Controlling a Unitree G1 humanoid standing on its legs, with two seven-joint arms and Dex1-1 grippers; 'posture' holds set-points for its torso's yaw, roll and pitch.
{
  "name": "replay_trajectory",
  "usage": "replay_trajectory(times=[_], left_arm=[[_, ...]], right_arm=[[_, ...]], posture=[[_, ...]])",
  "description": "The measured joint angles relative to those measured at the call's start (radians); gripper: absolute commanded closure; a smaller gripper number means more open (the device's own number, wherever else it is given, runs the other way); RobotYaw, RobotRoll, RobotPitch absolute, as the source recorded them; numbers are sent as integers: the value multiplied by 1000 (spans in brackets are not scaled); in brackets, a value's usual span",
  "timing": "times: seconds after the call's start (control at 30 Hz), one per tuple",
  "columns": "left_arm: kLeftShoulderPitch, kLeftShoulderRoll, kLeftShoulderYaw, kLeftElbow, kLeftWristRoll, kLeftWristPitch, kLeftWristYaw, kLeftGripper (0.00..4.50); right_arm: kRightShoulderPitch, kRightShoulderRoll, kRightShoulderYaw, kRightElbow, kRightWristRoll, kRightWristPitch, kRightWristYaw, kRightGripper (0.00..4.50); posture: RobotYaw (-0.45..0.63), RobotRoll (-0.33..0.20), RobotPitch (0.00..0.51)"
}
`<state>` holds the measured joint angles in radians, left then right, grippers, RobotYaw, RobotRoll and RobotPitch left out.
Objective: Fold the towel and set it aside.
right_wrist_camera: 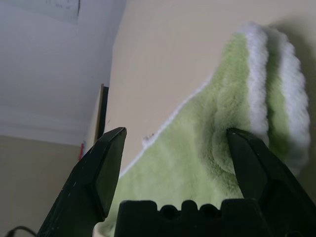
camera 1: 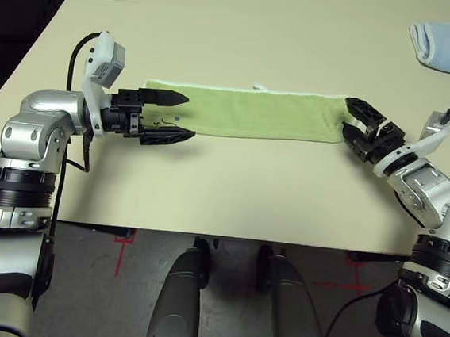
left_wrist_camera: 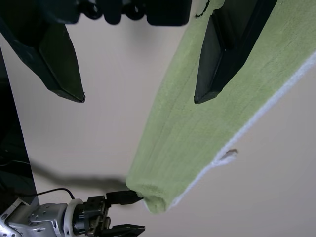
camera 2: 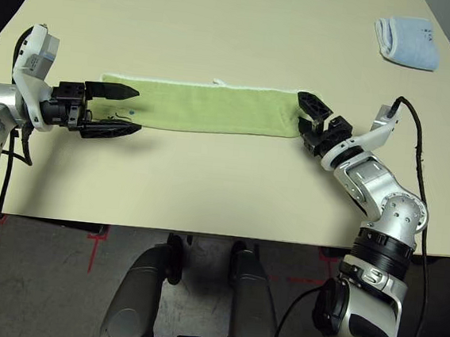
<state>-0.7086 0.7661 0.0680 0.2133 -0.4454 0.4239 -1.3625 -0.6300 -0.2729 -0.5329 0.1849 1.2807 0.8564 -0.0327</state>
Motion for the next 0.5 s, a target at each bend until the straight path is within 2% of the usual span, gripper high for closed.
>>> replay_trajectory(times=[0.13, 0.23, 0.33, 0.43, 0.5], left_arm=[[0, -1, -1, -1, 0, 0, 9, 17], [0, -2, -1, 0, 0, 0, 10, 17], [0, -1, -1, 0, -1, 1, 14, 17], [-1, -2, -1, 0, -1, 1, 16, 17], [-1, -2, -1, 1, -1, 1, 17, 17]], right_arm=[[-94, -23, 80, 85, -140, -89, 138, 21], [-118, -35, 111, 128, -206, -120, 219, 21], [-211, -87, 208, 265, -337, -136, 331, 21], [-309, -83, 259, 364, -441, -197, 407, 21], [-343, -47, 267, 427, -492, -251, 432, 21]], posture=[[-52, 0, 277], [-49, 0, 281], [-52, 0, 284], [-54, 0, 284], [-54, 0, 284]])
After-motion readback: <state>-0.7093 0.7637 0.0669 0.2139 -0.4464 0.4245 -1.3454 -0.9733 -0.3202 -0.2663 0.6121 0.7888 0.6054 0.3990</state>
